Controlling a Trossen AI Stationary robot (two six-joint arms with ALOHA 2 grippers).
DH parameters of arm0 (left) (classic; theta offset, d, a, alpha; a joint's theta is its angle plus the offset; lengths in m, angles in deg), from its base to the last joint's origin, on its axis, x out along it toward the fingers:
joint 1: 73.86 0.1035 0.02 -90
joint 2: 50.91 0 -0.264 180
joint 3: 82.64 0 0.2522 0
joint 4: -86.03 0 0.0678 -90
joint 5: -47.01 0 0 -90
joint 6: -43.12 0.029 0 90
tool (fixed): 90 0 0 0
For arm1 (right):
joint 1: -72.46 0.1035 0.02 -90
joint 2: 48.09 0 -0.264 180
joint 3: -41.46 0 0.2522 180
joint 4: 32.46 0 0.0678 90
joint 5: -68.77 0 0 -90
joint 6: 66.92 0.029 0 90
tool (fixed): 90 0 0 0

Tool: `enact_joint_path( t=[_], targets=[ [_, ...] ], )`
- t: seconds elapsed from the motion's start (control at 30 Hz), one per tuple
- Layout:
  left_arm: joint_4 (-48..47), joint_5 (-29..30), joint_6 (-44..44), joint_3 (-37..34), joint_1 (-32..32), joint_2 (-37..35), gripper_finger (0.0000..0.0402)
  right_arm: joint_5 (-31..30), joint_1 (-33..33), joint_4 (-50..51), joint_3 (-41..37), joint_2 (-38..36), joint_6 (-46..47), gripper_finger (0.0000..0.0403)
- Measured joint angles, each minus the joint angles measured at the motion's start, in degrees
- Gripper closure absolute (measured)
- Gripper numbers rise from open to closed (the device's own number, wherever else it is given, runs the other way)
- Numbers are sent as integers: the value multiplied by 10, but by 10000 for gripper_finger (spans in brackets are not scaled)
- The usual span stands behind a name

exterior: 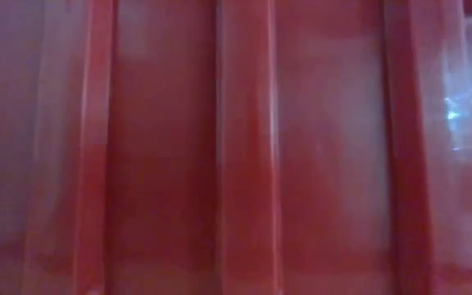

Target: Sort Items/Unsort Items

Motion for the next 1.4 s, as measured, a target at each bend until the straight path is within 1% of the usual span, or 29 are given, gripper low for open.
enact_joint_path(
  t=[0.1, 0.17, 0.27, 0.33, 0.47, 0.67, 0.73, 0.83, 0.97, 1.0, 1.1, 1.27, 1.4],
  targets=[
    [-8, 4, 20, -3, 32, -55, 202, 40, -59, -43, -44, -1, -14, 224],
    [-22, 17, 40, -12, 51, -91, 202, 44, -87, -56, -64, 0, -21, 224],
    [-51, 57, 69, -43, 72, -130, 202, 48, -117, -106, -85, 5, -19, 224],
    [-61, 68, 76, -74, 83, -146, 202, 54, -128, -101, -98, 16, -16, 224],
    [-66, 89, 66, -142, 99, -172, 202, 31, -139, -71, -98, 38, 25, 224],
    [-53, 95, 61, -221, 103, -178, 202, -39, -139, -21, -98, 58, 91, 224],
    [-25, 95, 49, -244, 103, -179, 202, -63, -138, 6, -98, 63, 154, 224],
    [10, 88, 28, -272, 100, -179, 202, -83, -137, 56, -98, 65, 280, 224],
    [28, 85, 14, -287, 97, -179, 202, -85, -130, 109, -98, 65, 468, 224],
    [29, 85, 14, -287, 97, -179, 202, -84, -127, 118, -98, 65, 492, 224],
    [39, 85, 16, -287, 94, -179, 202, -83, -125, 140, -90, 64, 501, 224],
    [64, 83, 17, -287, 93, -178, 202, -82, -133, 225, -69, 65, 496, 224],
    [64, 80, 18, -287, 88, -177, 202, -57, -139, 271, -82, 65, 491, 224]
  ],
)
